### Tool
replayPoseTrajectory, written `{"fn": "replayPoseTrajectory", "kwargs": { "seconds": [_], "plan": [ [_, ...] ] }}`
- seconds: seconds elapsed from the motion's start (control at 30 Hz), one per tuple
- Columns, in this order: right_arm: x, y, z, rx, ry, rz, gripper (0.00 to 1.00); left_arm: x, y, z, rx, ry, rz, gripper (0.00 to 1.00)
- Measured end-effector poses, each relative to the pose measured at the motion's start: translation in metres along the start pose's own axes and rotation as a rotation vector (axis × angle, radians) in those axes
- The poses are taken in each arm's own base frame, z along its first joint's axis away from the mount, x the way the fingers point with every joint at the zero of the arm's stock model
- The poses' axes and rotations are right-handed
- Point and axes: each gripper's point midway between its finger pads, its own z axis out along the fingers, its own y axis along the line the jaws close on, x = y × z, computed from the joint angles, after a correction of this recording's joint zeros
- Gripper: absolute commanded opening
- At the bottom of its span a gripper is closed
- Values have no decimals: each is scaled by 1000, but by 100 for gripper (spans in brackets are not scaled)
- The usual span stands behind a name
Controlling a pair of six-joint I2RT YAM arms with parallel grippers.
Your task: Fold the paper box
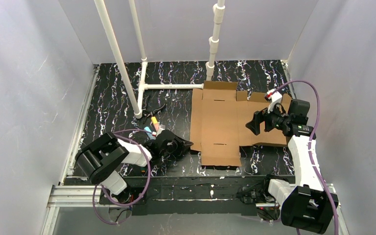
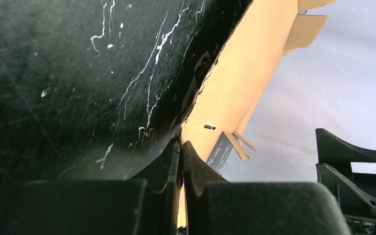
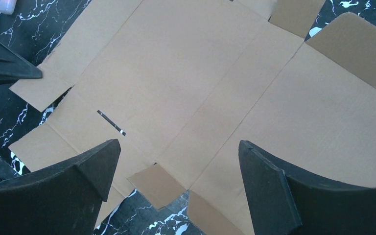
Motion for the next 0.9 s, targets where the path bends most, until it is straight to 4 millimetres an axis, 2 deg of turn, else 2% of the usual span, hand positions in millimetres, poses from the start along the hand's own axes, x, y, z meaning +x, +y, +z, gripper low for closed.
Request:
{"fn": "replayPoseTrajectory", "kwargs": {
  "seconds": [0.17,0.47,0.57,0.77,0.9],
  "plan": [
    [0,-1,0,4,1,0,100,-2,2,-17,33,-22,8,0],
    [3,-7,-1,32,15,-19,100,-6,37,-59,49,-109,17,0],
    [10,-14,-2,66,54,-10,100,-14,39,-66,53,-154,12,0],
    [20,-62,-3,221,209,47,100,-28,34,-79,62,-230,34,0],
    [37,-108,-10,318,280,133,100,-33,35,-85,52,-257,75,0]
  ]
}}
